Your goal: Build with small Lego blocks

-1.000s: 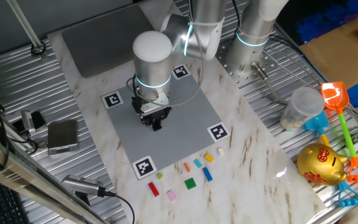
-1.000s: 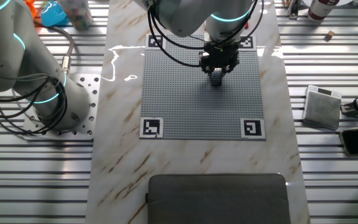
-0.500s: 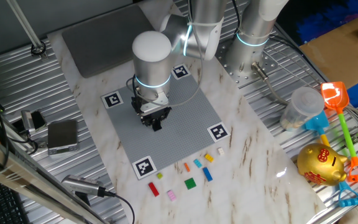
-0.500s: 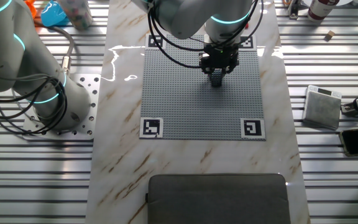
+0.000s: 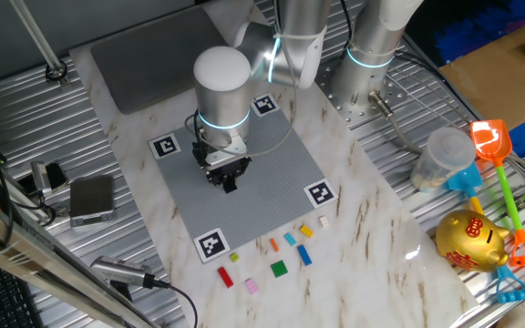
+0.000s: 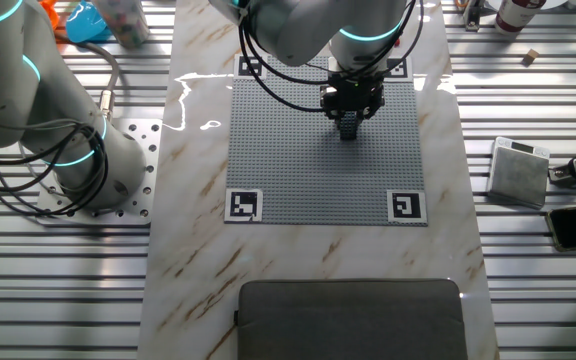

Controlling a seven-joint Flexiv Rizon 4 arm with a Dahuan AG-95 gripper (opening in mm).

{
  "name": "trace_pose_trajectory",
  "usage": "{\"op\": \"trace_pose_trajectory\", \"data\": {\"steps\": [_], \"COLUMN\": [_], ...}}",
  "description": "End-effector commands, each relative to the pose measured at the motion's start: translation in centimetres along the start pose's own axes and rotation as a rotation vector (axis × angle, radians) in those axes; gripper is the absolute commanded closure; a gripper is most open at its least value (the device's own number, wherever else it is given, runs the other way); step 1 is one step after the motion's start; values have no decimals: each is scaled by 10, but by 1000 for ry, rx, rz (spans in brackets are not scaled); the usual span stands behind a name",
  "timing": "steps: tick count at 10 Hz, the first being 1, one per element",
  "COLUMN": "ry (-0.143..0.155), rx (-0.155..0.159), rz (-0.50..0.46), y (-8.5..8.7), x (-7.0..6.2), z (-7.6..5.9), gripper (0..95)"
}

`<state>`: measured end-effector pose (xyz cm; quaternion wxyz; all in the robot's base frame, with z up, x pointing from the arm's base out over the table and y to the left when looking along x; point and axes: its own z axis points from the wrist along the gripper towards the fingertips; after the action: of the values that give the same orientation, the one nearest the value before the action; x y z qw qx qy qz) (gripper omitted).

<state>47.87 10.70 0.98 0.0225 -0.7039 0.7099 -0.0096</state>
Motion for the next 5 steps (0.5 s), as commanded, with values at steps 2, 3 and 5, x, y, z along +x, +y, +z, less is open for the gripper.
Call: {"op": "trace_pose_trajectory", "data": {"steps": [2, 3, 5], "ry": [5, 5, 6], "rx": [0, 0, 0], "rz": [-3, -1, 0], "y": [0, 0, 0], "x": [0, 0, 0], "z": [1, 1, 1], "gripper": [950, 950, 950]}}
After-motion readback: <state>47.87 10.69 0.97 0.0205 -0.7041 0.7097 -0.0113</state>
